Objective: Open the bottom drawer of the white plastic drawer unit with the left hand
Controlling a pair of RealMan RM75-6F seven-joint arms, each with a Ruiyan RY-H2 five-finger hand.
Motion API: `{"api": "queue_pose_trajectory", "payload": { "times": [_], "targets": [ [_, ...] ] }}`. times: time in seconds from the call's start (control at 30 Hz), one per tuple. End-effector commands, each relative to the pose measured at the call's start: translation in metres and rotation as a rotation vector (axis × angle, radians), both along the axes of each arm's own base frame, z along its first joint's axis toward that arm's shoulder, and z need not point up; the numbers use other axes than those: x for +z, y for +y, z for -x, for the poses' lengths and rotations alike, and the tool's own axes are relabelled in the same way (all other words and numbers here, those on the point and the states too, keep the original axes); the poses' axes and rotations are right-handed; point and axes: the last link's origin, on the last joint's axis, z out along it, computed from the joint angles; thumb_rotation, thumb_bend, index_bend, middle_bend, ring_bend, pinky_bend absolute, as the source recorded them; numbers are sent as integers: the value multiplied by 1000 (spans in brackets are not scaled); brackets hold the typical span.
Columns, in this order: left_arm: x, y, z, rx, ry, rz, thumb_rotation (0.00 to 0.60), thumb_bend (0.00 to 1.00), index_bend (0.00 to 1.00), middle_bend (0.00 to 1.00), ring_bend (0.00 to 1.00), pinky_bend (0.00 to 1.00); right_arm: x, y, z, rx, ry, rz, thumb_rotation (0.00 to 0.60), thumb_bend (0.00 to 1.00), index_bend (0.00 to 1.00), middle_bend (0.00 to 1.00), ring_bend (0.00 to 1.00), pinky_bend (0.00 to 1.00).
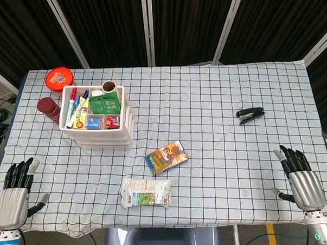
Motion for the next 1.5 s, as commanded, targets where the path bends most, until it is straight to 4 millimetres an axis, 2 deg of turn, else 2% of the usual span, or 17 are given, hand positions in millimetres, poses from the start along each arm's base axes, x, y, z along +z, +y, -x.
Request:
{"api": "queue_pose_trajectory", "payload": {
  "times": [0.03, 0.63, 0.67, 0.73, 0.77, 0.8, 0.83, 0.9, 1.0, 1.1, 1.17, 1.5],
  "targets": [
    [0, 0, 0, 0, -1, 0, 600, 255, 0, 0, 0, 0, 0, 0, 0, 0, 1, -1, 600, 30, 0, 0, 0, 0],
    [-4, 5, 2, 8, -3, 14, 600, 269, 0, 0, 0, 0, 1, -1, 0, 0, -6, 1, 600, 30, 0, 0, 0, 0],
    [-4, 6, 3, 9, -4, 15, 600, 272, 0, 0, 0, 6, 1, -1, 0, 0, -7, 2, 600, 30, 0, 0, 0, 0],
    [-5, 7, 3, 13, -10, 17, 600, 285, 0, 15, 48, 101, 1, -1, 0, -1, -7, 3, 600, 30, 0, 0, 0, 0],
    [-7, 9, 2, 12, -20, 14, 600, 294, 0, 71, 133, 194, 1, 0, 0, -1, -7, 2, 600, 30, 0, 0, 0, 0],
    [-8, 10, 2, 10, -32, 8, 600, 307, 0, 188, 277, 324, 1, 0, 0, -1, -7, 2, 600, 30, 0, 0, 0, 0],
    [-10, 12, 1, 8, -44, 3, 600, 317, 0, 291, 389, 401, 2, 0, 0, 1, -7, 2, 600, 30, 0, 0, 0, 0],
    [-18, 17, 0, 6, -77, 17, 600, 349, 0, 577, 637, 552, 2, 1, -1, 3, -9, 3, 600, 30, 0, 0, 0, 0],
    [-31, 23, -1, 12, -139, 70, 600, 402, 0, 779, 811, 664, 3, 1, -1, 3, -12, 5, 600, 30, 0, 0, 0, 0],
    [-46, 31, -6, 22, -253, 138, 600, 448, 0, 880, 899, 745, 4, 1, 0, -1, -14, 3, 600, 30, 0, 0, 0, 0],
    [-57, 37, -10, 45, -348, 192, 600, 456, 0, 909, 925, 777, 3, 0, 0, -1, -14, 2, 600, 30, 0, 0, 0, 0],
    [-84, 63, -34, 196, -706, 390, 600, 460, 0, 933, 952, 812, 5, -1, 0, -7, -20, 1, 600, 30, 0, 0, 0, 0]
  ]
}}
